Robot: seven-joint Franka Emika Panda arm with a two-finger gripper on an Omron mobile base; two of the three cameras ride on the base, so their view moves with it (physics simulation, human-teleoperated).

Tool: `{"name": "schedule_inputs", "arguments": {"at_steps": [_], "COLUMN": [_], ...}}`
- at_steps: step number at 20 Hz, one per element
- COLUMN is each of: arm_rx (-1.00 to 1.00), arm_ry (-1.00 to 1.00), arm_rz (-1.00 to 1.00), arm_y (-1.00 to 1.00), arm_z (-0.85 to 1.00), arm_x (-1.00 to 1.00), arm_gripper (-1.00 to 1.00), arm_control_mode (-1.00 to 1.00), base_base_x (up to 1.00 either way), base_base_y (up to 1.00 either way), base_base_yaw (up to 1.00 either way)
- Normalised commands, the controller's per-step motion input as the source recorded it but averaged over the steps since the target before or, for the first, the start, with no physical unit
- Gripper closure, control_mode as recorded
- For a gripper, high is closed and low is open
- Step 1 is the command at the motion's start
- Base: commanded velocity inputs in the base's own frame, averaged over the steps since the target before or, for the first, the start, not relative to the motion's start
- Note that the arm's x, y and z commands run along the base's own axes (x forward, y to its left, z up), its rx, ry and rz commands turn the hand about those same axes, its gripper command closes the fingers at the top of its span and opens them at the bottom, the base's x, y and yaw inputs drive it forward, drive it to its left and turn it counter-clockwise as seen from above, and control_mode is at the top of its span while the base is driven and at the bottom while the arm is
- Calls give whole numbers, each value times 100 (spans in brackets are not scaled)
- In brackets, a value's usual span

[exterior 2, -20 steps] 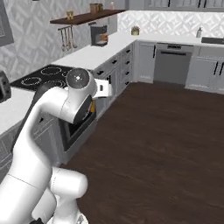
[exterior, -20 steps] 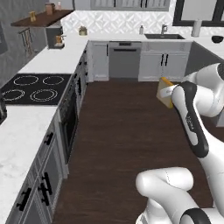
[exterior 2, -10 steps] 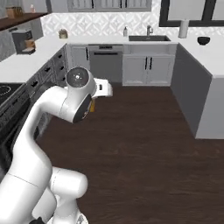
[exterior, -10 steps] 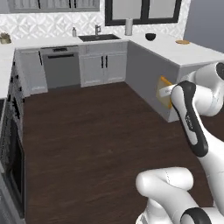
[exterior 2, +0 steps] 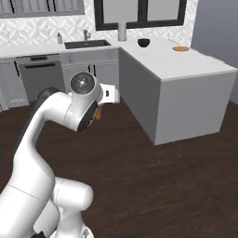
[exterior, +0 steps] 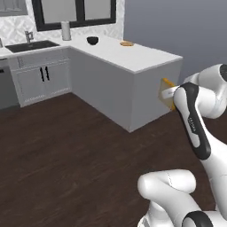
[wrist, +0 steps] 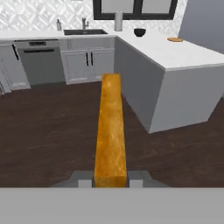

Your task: Start the toaster. Once the lever pops up, take the bread to the plate on the dining counter.

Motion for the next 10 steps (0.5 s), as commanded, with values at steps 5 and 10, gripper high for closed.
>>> {"name": "schedule_inputs", "arguments": {"at_steps": [5,10], "arm_rx": [0,0], "arm_ry": [0,0], "arm_rz": [0,0], "arm_y": [0,0], "arm_z": [0,0], "arm_x": [0,0], "arm_gripper": [100,100], "arm_control_mode": [100,100], "base_base_x": [100,100], "base_base_y": [-25,-22], "base_base_yaw": [-43,-27]}}
